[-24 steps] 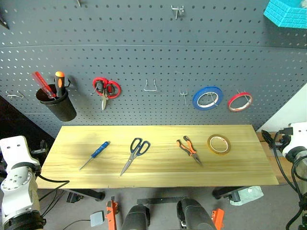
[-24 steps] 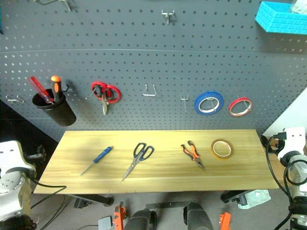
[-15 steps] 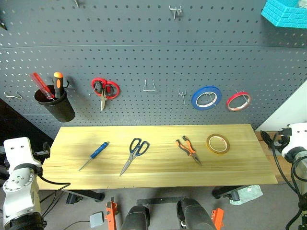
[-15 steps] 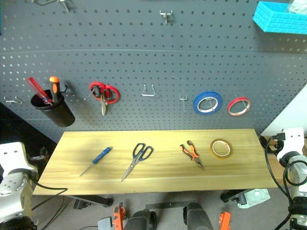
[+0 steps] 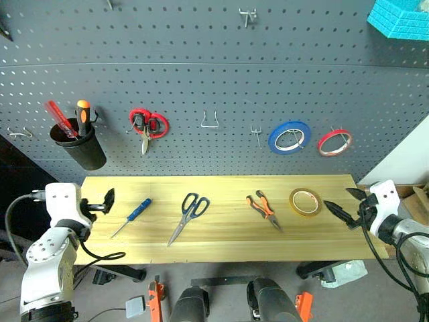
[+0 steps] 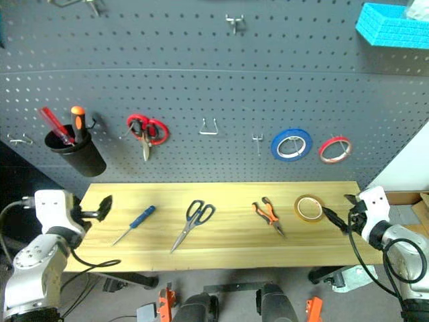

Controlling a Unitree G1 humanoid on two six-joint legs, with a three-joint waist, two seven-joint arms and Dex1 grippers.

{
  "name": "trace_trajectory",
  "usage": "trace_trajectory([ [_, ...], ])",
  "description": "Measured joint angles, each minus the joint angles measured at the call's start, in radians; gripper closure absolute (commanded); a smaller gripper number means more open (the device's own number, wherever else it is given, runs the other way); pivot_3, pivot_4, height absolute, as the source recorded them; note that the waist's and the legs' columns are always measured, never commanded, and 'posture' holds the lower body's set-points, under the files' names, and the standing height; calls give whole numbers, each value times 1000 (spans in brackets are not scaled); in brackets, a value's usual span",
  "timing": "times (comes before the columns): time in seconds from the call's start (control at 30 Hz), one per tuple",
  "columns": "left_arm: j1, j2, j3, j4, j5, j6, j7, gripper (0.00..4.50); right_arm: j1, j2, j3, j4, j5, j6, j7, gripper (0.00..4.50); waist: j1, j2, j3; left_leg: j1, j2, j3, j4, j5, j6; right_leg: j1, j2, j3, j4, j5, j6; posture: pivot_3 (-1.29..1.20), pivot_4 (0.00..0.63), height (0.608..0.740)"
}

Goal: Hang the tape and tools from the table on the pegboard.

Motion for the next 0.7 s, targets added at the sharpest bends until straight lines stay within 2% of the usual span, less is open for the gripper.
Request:
trace_trajectory([
  [0.13,16,38,-74,-88,-32,15,-131,0,20,4,38,-99,-12,9,-5,61,-1,-2,1,1,1,1,0,0,0,0,1,0,0,0,0,-92,194,740],
  [0.37,-19,100,-250,-248,-86,84,-302,0,3,11,205,-152,-133,29,-55,61,-2,-5,16,1,0,1,0,0,0,0,1,0,-1,-1,-1,-105,229,740],
  [0.7,-202,119,-435,-258,-129,232,-437,0,-243,55,303,-54,-144,273,-102,61,-8,-7,58,-8,0,-1,0,0,0,-8,2,-1,-1,0,-1,-140,289,740],
])
